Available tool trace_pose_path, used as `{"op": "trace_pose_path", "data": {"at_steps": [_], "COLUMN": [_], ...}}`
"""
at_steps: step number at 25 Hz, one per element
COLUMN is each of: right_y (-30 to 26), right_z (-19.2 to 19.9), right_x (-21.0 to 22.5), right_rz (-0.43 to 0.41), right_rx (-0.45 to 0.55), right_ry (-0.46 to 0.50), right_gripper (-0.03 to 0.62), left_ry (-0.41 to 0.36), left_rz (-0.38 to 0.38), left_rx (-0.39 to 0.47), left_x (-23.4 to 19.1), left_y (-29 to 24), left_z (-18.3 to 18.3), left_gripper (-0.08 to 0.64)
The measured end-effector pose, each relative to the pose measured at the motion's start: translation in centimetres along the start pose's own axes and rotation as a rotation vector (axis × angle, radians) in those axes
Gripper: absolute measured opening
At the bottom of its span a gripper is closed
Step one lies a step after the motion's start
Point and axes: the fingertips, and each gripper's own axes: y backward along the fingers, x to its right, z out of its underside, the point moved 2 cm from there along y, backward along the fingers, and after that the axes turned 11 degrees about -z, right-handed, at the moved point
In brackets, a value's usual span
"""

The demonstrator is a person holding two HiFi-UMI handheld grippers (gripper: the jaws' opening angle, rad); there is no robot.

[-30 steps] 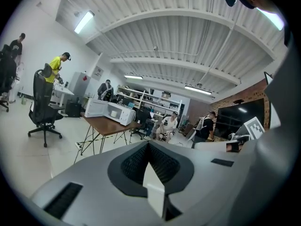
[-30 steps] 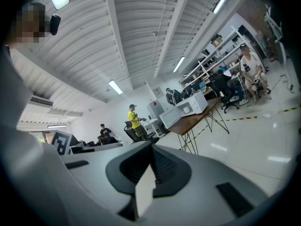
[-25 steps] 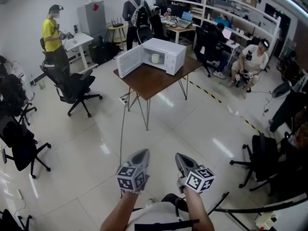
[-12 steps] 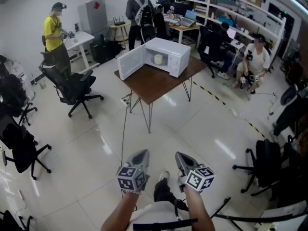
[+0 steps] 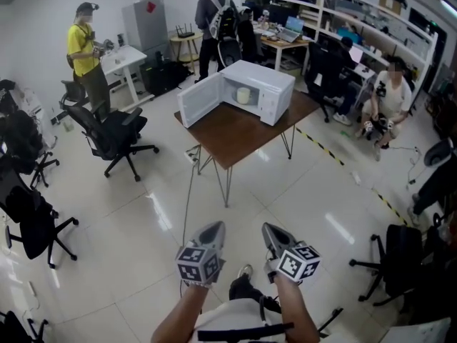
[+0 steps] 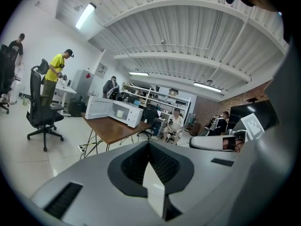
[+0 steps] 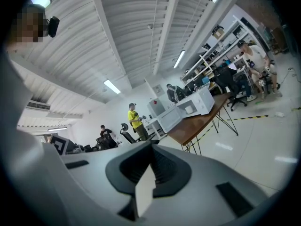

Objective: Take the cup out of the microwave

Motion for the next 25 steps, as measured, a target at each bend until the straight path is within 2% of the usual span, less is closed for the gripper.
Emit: {"op": "trace_pose_path", "data": {"at_steps": [13, 25], "right_y": [-6.5, -10.0], "right_z": [-4.8, -8.4], "right_x": [6.6, 12.3], "right_rz": [-0.043, -0.043], "right_rx": [-0.026, -0.016], "right_ry": [-0.005, -0.005], "right_gripper": [0.000, 0.000], "left_ry": [0.018, -0.005], "left_rz": [-0.034, -0.038], "left_rx": [0.003, 0.003], "left_x": [-1.3, -1.5], "left_y": [-9.0, -16.3], "left_z": [-3.8, -6.0], "left_gripper": [0.000, 0.000]}}
